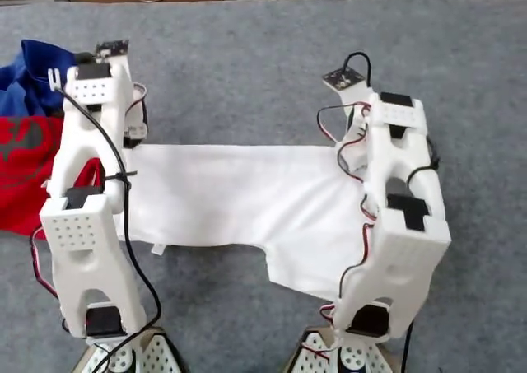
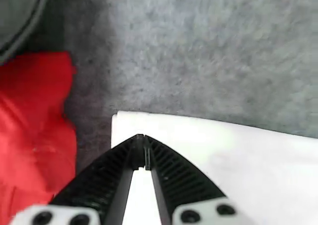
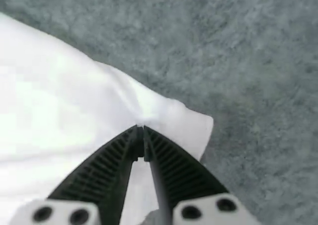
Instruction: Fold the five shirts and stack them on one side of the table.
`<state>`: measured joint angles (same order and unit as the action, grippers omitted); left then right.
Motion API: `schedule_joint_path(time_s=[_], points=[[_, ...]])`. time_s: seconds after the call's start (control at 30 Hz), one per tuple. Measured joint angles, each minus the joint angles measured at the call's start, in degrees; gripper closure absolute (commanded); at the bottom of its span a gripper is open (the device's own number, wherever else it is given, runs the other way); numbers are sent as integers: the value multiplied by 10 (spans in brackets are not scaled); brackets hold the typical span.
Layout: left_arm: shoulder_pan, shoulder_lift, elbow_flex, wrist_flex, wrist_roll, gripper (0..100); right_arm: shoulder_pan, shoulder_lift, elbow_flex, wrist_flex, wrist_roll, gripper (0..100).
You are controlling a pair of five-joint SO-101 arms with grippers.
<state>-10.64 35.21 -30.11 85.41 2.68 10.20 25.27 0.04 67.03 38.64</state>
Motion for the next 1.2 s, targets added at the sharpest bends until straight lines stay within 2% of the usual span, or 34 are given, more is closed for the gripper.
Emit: schedule_joint_path(time_s=[0.13, 0.37, 0.57, 0.67, 0.77, 0.87, 1.03, 1.2], points=[[3, 4, -72, 55, 0, 971, 4, -75, 0, 26, 12, 985], [16, 2, -82, 137, -41, 972, 4, -207, 0, 89, 16, 985], [19, -142, 11, 147, -47, 972, 4, -290, 42, 134, 81, 985], [19, -266, 102, 146, -60, 972, 4, -335, 105, 141, 115, 985], [19, -399, 222, 128, -115, 971, -7, -394, 181, 141, 159, 984], [19, -527, 368, 93, -179, 970, -47, -467, 263, 141, 196, 984], [19, -702, 644, 11, -231, 970, -114, -564, 367, 141, 205, 977], [18, -836, 842, -25, -239, 968, -188, -601, 425, 184, 205, 880]])
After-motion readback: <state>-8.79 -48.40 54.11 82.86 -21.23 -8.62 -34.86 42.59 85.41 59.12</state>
